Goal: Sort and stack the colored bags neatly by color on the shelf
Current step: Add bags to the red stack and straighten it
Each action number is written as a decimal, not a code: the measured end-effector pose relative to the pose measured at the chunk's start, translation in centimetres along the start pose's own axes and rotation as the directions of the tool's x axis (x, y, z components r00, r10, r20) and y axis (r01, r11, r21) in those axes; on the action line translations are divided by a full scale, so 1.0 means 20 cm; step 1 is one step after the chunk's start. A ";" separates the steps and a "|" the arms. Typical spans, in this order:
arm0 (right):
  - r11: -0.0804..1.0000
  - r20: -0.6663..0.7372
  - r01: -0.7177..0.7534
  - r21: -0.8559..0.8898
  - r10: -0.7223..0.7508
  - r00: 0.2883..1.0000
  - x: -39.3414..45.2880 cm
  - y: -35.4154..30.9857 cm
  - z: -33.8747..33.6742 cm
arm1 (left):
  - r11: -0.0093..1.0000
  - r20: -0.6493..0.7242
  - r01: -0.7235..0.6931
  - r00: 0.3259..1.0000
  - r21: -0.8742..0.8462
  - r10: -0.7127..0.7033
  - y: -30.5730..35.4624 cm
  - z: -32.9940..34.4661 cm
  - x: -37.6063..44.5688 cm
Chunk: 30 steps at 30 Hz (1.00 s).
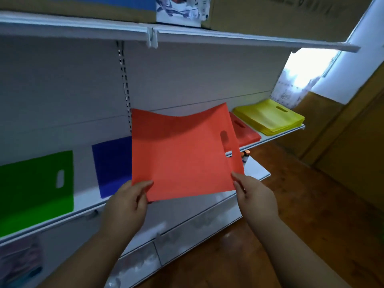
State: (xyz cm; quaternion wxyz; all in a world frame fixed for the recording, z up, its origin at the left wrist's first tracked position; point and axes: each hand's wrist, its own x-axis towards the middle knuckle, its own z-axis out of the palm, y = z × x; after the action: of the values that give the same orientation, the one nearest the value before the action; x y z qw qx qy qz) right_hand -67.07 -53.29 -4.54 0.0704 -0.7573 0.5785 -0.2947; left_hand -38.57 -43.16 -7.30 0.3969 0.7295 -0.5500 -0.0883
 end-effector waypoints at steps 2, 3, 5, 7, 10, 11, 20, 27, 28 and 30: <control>1.000 -0.007 -0.011 -0.024 0.011 1.000 0.12 0.06 0.01 | 0.999 0.024 -0.010 1.000 0.035 0.009 0.05 0.07 0.15; 0.999 -0.017 -0.008 -0.038 0.007 1.000 0.18 0.10 0.00 | 0.998 0.023 -0.022 1.000 0.062 0.020 0.10 0.12 0.21; 0.998 -0.033 0.001 -0.062 -0.003 0.999 0.32 0.19 -0.03 | 0.995 0.036 -0.033 0.999 0.091 0.029 0.18 0.20 0.31; 0.998 -0.022 -0.014 -0.058 0.013 1.000 0.48 0.28 -0.06 | 0.994 0.063 -0.033 0.998 0.107 0.026 0.25 0.26 0.39; 1.000 -0.019 0.001 -0.015 -0.001 1.000 0.70 0.39 -0.04 | 0.988 0.074 -0.049 0.996 0.144 0.039 0.30 0.36 0.51; 1.000 -0.004 0.015 -0.009 -0.015 1.000 0.77 0.43 -0.02 | 0.985 0.072 -0.045 0.997 0.164 0.033 0.32 0.40 0.55; 0.994 0.249 0.087 -0.060 -0.070 0.966 1.43 0.91 0.13 | 0.918 0.043 0.103 0.991 0.383 -0.129 0.56 0.93 0.88; 0.983 0.411 0.166 -0.078 -0.120 0.904 1.70 1.16 0.22 | 0.808 0.007 0.222 0.963 0.545 -0.269 0.70 1.21 1.07; 0.981 0.430 0.178 -0.079 -0.127 0.894 1.72 1.18 0.23 | 0.786 0.017 0.226 0.957 0.575 -0.288 0.70 1.24 1.07; 0.974 0.465 0.209 -0.085 -0.147 0.873 1.75 1.20 0.26 | 0.743 0.034 0.229 0.947 0.629 -0.320 0.71 1.28 1.07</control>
State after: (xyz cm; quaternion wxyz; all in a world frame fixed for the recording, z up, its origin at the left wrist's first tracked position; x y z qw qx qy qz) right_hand -78.88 -94.29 -6.73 0.1261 -0.8583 0.4917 -0.0752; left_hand -55.33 -75.24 -8.21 0.0797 0.8837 -0.4610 -0.0119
